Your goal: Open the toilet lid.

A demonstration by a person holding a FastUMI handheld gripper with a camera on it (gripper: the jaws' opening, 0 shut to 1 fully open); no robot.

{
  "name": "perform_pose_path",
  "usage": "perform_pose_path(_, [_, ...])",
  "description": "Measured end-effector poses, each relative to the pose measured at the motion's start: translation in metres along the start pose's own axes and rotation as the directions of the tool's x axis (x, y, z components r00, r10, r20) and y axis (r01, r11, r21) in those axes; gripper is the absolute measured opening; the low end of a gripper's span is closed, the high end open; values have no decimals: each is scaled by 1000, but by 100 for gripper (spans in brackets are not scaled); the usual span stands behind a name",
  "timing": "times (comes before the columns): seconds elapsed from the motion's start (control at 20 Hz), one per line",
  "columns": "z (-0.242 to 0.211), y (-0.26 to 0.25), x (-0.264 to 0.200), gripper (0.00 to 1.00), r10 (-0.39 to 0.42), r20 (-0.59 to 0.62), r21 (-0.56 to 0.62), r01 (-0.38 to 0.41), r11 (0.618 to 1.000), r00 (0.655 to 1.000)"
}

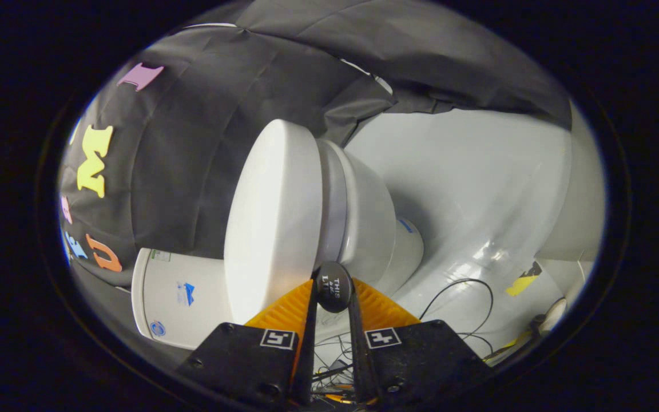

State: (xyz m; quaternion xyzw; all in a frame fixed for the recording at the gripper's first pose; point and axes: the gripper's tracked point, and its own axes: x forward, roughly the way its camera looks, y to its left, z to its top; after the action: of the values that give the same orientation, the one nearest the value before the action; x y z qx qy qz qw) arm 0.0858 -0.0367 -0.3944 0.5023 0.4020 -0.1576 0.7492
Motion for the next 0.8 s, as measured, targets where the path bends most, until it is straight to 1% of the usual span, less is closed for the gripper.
perform_pose_path(0.15, [3, 4, -3, 25, 23, 3, 41, -23, 999, 1000])
perform_pose_path(0.25, [8, 5, -9, 18, 50, 5, 92, -50, 994, 999])
perform_pose_path(0.3, [9, 6, -10, 13, 59, 6, 108, -59, 992, 998])
perform_pose_path(0.4, [10, 7, -10, 8, 60, 9, 98, -61, 993, 998])
perform_pose_path(0.55, [12, 16, -14, 8, 62, 23, 46, -63, 997, 998])
perform_pose_path(0.8, [15, 28, -21, 5, 103, 39, 28, -104, 994, 994])
